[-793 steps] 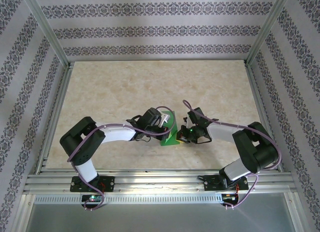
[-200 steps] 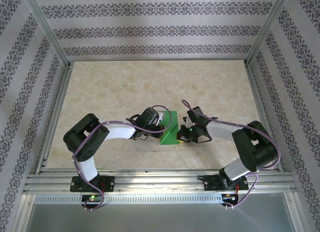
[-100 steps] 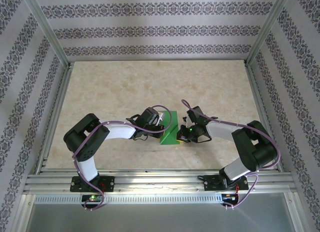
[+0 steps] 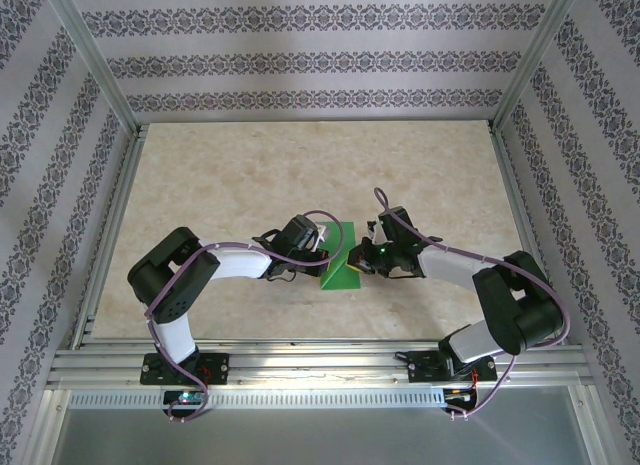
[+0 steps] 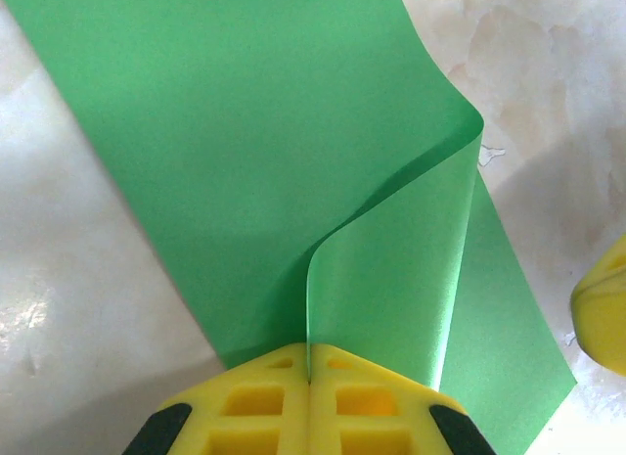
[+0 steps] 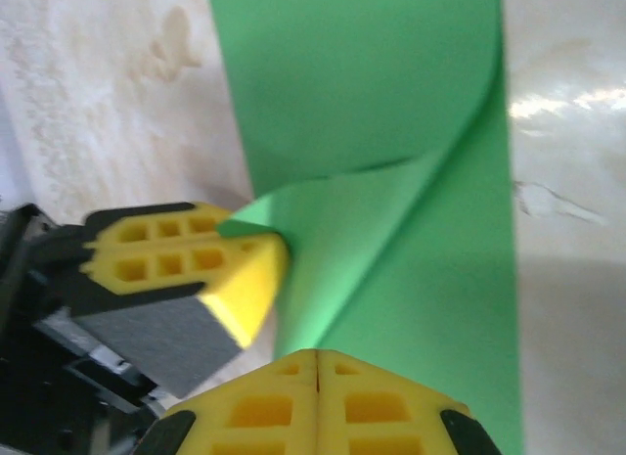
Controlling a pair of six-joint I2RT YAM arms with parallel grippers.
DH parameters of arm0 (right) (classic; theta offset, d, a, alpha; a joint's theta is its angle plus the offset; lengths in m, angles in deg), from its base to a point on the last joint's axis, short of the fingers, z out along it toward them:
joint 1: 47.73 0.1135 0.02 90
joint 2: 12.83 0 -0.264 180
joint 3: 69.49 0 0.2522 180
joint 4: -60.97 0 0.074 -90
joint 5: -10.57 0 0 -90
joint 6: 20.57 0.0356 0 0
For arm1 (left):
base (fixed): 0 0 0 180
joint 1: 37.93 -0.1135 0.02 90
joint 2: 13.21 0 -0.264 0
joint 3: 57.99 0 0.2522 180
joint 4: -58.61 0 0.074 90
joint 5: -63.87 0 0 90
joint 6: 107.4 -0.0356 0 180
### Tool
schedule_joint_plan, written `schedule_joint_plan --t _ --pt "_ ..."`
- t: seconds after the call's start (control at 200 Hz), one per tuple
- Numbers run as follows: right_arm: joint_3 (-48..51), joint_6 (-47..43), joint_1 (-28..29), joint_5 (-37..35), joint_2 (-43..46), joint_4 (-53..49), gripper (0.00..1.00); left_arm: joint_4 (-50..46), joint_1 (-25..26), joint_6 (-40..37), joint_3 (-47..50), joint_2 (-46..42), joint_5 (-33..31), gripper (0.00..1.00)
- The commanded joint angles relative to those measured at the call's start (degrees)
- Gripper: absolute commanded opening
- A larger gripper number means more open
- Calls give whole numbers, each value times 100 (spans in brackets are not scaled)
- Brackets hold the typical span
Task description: Fold a paper plane with a square sheet of paper (pick it up from the middle)
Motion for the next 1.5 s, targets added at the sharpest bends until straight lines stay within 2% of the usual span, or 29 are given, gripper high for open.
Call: schedule_joint_plan --t 0.0,0.265,0.844,1.104,1.344,1.499 --pt "58 472 106 141 -195 620 0 -26 -93 104 52 196 39 0" --pt "161 960 166 293 -701 1575 0 -96 -93 104 -36 264 83 0" --pt "324 999 182 333 -1236 1920 0 -166 -93 80 -92 298 109 0" --pt "515 997 125 146 -1253 1787 0 -236 -92 59 -105 295 79 0" --pt "190 676 -51 110 -453 1062 0 -280 -93 38 -108 277 62 0" --pt "80 628 -217 276 -579 1076 0 -281 -93 35 -113 283 78 0"
